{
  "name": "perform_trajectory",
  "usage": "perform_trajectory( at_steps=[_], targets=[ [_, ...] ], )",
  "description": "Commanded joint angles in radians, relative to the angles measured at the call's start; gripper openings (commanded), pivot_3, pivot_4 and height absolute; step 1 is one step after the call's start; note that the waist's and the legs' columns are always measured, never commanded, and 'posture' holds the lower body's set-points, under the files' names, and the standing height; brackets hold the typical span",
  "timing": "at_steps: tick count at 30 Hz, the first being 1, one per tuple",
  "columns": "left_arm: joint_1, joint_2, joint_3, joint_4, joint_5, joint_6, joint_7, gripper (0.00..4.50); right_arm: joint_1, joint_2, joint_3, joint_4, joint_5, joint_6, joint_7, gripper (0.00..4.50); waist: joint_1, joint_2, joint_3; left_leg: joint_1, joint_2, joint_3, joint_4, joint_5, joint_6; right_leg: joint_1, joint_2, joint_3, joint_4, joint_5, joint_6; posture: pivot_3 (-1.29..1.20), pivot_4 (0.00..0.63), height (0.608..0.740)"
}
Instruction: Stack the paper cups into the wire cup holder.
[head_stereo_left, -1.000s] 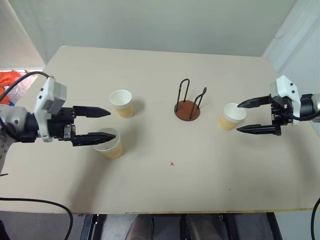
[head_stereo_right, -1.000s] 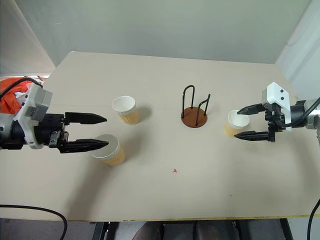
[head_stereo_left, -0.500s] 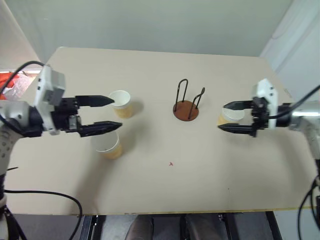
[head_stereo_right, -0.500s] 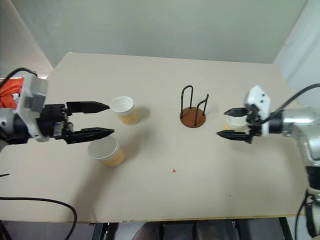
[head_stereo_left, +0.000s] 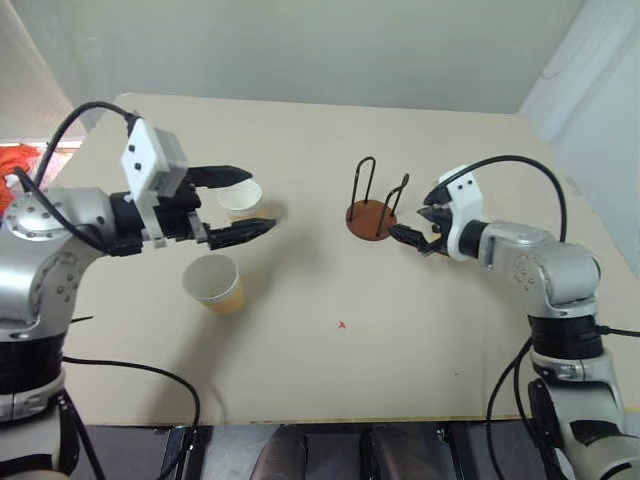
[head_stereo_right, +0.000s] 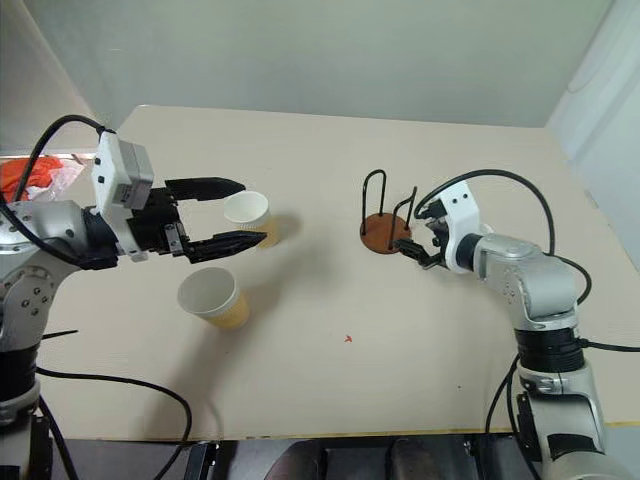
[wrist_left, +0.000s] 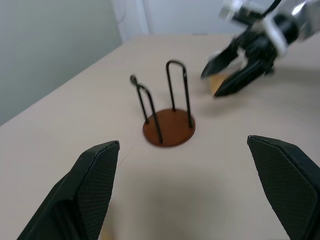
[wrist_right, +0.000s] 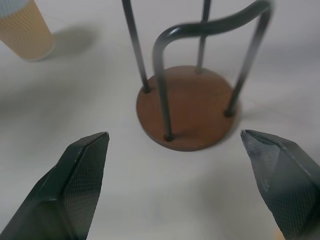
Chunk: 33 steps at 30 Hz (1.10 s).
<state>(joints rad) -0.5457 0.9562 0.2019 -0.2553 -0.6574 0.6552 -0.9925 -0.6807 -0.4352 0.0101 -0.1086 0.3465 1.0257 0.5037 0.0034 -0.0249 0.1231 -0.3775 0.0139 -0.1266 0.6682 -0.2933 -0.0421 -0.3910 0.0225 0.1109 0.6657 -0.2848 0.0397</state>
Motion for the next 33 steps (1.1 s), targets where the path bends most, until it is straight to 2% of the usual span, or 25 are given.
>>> perform_trajectory(
  at_steps=[1,7,10,21,23,27,33],
  targets=[
    [-0.022,-0.009,0.023,-0.036,-0.018,0.004,0.020,4.50,-0.045,0.037,0.010,0.044,-0.024,-0.076,-0.025,4.48,-0.003,0.000,0.000,0.000,0.000,0.000,0.000,0.000,0.000,-0.001,0.000,0.000,0.000,0.000,0.000,0.00,0.150,0.740],
    [-0.002,-0.007,0.034,-0.053,-0.023,0.018,0.040,4.50,-0.091,0.098,0.022,0.159,-0.056,-0.169,-0.035,4.48,-0.003,0.000,0.000,-0.003,0.000,0.000,-0.001,0.001,-0.002,-0.004,0.000,0.000,0.000,0.000,0.000,0.00,0.150,0.740],
    [0.036,-0.012,0.035,-0.062,-0.010,0.012,0.052,4.50,-0.101,0.118,0.026,0.197,-0.070,-0.199,-0.035,3.89,-0.003,0.000,0.000,-0.004,0.000,0.000,-0.001,0.001,-0.002,-0.005,0.000,0.000,0.000,0.000,-0.001,0.00,0.150,0.740],
    [0.083,-0.034,0.047,-0.110,-0.038,0.033,0.101,4.50,-0.096,0.125,0.024,0.231,-0.089,-0.250,-0.014,0.06,0.001,0.000,0.000,-0.006,0.000,-0.001,-0.001,0.002,-0.003,-0.006,0.000,0.000,0.000,0.001,-0.001,0.00,0.150,0.740],
    [0.080,-0.026,0.045,-0.105,-0.040,0.033,0.094,4.50,-0.075,0.096,0.035,0.200,-0.071,-0.252,0.046,0.02,0.001,0.000,0.000,-0.005,0.000,-0.001,-0.001,0.002,-0.004,-0.006,0.000,0.000,0.000,0.001,-0.001,0.00,0.150,0.740],
    [0.084,-0.002,0.046,-0.101,-0.065,0.048,0.054,4.50,0.024,-0.007,0.072,0.032,0.012,-0.274,0.266,0.02,0.007,0.000,0.000,-0.006,0.000,-0.001,-0.001,0.002,-0.004,-0.005,0.000,-0.001,-0.001,0.001,-0.002,0.00,0.150,0.740],
    [0.175,0.080,0.042,-0.169,-0.169,0.137,-0.077,4.50,0.165,-0.182,0.131,-0.217,0.117,-0.307,0.538,0.02,-0.002,0.000,0.000,-0.006,0.000,0.000,-0.002,0.003,-0.004,-0.004,0.000,0.000,-0.003,0.001,-0.002,0.00,0.150,0.740]
  ],
)
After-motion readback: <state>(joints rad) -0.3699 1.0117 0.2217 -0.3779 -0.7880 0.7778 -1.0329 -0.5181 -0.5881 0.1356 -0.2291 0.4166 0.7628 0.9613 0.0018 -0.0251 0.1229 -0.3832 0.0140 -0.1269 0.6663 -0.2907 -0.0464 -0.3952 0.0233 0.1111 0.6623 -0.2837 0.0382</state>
